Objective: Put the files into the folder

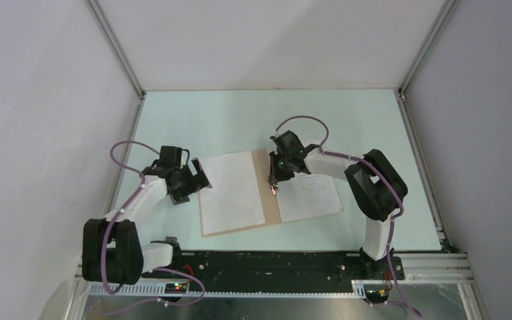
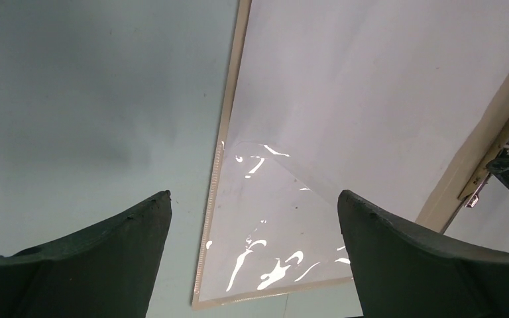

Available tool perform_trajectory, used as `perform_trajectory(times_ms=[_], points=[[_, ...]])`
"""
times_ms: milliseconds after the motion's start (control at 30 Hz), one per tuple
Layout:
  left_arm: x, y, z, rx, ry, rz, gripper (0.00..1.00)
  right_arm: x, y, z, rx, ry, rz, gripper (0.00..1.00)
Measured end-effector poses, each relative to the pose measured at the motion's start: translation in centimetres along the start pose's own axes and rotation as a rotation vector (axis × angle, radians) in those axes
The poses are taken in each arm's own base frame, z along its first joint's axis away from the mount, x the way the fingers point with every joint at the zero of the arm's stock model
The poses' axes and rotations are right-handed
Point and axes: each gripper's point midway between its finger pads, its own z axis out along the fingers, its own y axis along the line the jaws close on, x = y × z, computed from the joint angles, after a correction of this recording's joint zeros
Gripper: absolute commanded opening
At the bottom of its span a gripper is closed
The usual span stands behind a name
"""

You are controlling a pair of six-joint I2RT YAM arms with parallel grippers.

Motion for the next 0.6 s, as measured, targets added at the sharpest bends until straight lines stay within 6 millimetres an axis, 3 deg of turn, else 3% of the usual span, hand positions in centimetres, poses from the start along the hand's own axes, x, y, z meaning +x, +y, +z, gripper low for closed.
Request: perform_trajectory(times_ms=[200, 467, 600], points=[[0.6, 0.2, 1.0, -0.007, 0.05, -0.008, 1.0, 0.3, -0.7, -0.5, -0.119, 0.008, 0.086, 0.14], [1.2, -0.2, 2.1, 0.012, 0.1, -0.017, 1.0, 1.2, -1.4, -1.4, -0.127, 0.014, 0.114, 0.17], [1.2, -0.3, 2.1, 0.017, 0.099, -0.017, 1.0, 1.6, -1.6, -2.2, -0.048, 0.0, 0.074, 0.41]])
